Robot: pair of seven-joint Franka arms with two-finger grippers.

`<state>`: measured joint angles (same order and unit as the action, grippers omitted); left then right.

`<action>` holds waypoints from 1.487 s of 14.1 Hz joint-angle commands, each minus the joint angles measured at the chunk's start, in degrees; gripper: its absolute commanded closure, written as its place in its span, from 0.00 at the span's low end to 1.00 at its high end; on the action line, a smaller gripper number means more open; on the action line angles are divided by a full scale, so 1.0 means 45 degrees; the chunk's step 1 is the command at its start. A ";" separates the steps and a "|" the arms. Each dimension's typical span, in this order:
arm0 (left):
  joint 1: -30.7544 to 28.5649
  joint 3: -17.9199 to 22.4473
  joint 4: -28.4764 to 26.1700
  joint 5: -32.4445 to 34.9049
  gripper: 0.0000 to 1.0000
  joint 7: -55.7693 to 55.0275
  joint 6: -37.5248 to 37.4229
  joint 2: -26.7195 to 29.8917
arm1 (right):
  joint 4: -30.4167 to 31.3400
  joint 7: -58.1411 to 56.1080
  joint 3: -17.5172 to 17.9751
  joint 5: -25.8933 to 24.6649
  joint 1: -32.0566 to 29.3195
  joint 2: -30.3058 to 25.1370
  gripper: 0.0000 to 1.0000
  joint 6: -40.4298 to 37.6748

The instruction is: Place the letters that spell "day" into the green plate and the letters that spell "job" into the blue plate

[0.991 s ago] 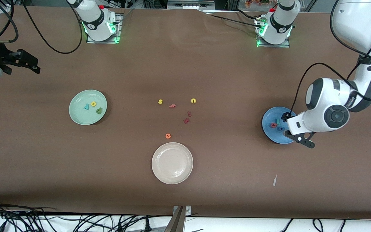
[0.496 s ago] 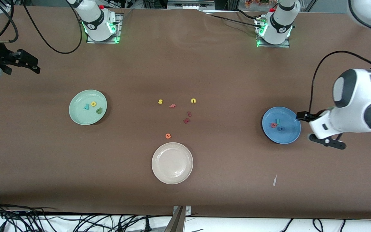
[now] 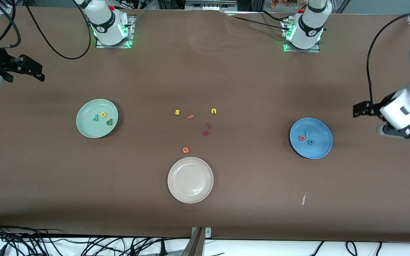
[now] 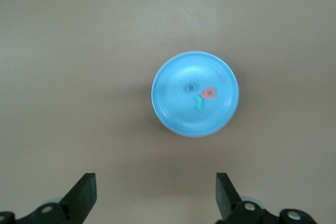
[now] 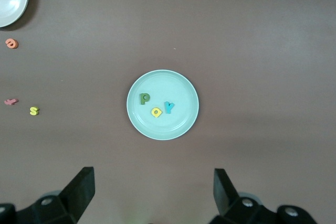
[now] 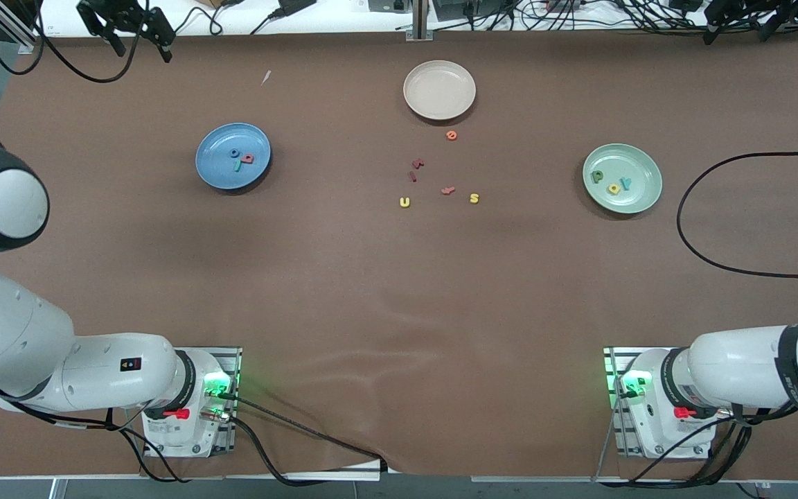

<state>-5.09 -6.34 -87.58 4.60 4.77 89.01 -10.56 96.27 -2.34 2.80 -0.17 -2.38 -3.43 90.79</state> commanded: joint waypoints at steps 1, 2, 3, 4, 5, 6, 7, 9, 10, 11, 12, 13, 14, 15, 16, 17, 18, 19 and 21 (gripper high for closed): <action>0.0271 0.0003 -0.0577 -0.0318 0.00 -0.0766 -0.1124 0.1114 | 0.0129 -0.0145 0.0043 0.0116 -0.0097 -0.0155 0.00 0.0019; 0.0252 0.0003 -0.0596 -0.0667 0.00 -0.0727 -0.1128 0.1387 | 0.0129 -0.0145 0.0043 0.0116 -0.0097 -0.0155 0.00 0.0019; 0.0252 0.0003 -0.0596 -0.0806 0.00 -0.0727 -0.1108 0.1525 | 0.0129 -0.0145 0.0043 0.0116 -0.0097 -0.0155 0.00 0.0019; 0.0271 0.0003 -0.0712 -0.0826 0.00 -0.0688 -0.1089 0.1817 | 0.0149 -0.0145 0.0043 0.0116 -0.0097 -0.0155 0.00 0.0019; 0.0252 0.0003 -0.0733 -0.0827 0.00 -0.0553 -0.1030 0.1916 | 0.0149 -0.0145 0.0043 0.0116 -0.0097 -0.0155 0.00 0.0019; 0.0271 0.0003 -0.0733 -0.0769 0.00 -0.0551 -0.0759 0.1937 | 0.0149 -0.0145 0.0043 0.0116 -0.0097 -0.0155 0.00 0.0019; 0.0232 0.0003 -0.0791 -0.0807 0.00 -0.0551 -0.0447 0.1937 | 0.0149 -0.0145 0.0043 0.0116 -0.0097 -0.0155 0.00 0.0019; 0.0174 0.0003 -0.0831 -0.0827 0.00 -0.0570 -0.0366 0.1918 | 0.0129 -0.0145 0.0043 0.0116 -0.0097 -0.0155 0.00 0.0019; 0.0173 0.0003 -0.0831 -0.0827 0.00 -0.0571 -0.0385 0.1898 | 0.0149 -0.0145 0.0043 0.0116 -0.0097 -0.0155 0.00 0.0019; 0.0154 -0.0016 -0.0831 -0.0827 0.00 -0.0571 -0.0443 0.1878 | 0.0149 -0.0145 0.0043 0.0097 -0.0097 -0.0155 0.00 0.0019; 0.0096 -0.0016 -0.0811 -0.0865 0.00 -0.0571 -0.0444 0.1859 | 0.0149 -0.0145 0.0043 0.0097 -0.0097 -0.0155 0.00 0.0019; 0.0057 -0.0016 -0.0811 -0.1136 0.00 -0.0571 -0.0425 0.1839 | 0.0149 -0.0145 0.0043 0.0097 -0.0097 -0.0155 0.00 0.0019; 0.0018 -0.0016 -0.0811 -0.1274 0.00 -0.0571 -0.0444 0.1820 | 0.0149 -0.0145 0.0043 0.0097 -0.0097 -0.0155 0.00 0.0019; -0.0002 -0.0016 -0.0811 -0.1295 0.00 -0.0571 -0.0444 0.1839 | 0.0149 -0.0145 0.0043 0.0097 -0.0097 -0.0155 0.00 0.0019; -0.0022 0.0003 -0.0734 -0.1334 0.00 -0.0590 -0.0425 0.1820 | 0.0129 -0.0145 0.0043 0.0097 -0.0097 -0.0155 0.00 0.0019; -0.0003 0.0022 -0.0675 -0.1373 0.00 -0.0629 -0.0424 0.1781 | 0.0129 -0.0145 0.0043 0.0097 -0.0097 -0.0155 0.00 0.0019; -0.0022 0.0023 -0.0674 -0.1374 0.00 -0.0649 -0.0424 0.1781 | 0.0149 -0.0145 0.0043 0.0097 -0.0097 -0.0155 0.00 0.0019; -0.0022 0.0023 -0.0694 -0.1374 0.00 -0.0610 -0.0424 0.1781 | 0.0129 -0.0145 0.0043 0.0097 -0.0097 -0.0155 0.00 0.0019; -0.0100 0.0023 -0.0694 -0.1374 0.00 -0.0571 -0.0424 0.1781 | 0.0129 -0.0145 0.0043 0.0097 -0.0097 -0.0155 0.00 0.0019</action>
<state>-4.70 -6.10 -90.11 0.01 2.21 86.60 -3.43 96.28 -2.35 2.80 -0.17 -2.38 -3.43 90.80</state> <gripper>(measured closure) 0.000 0.000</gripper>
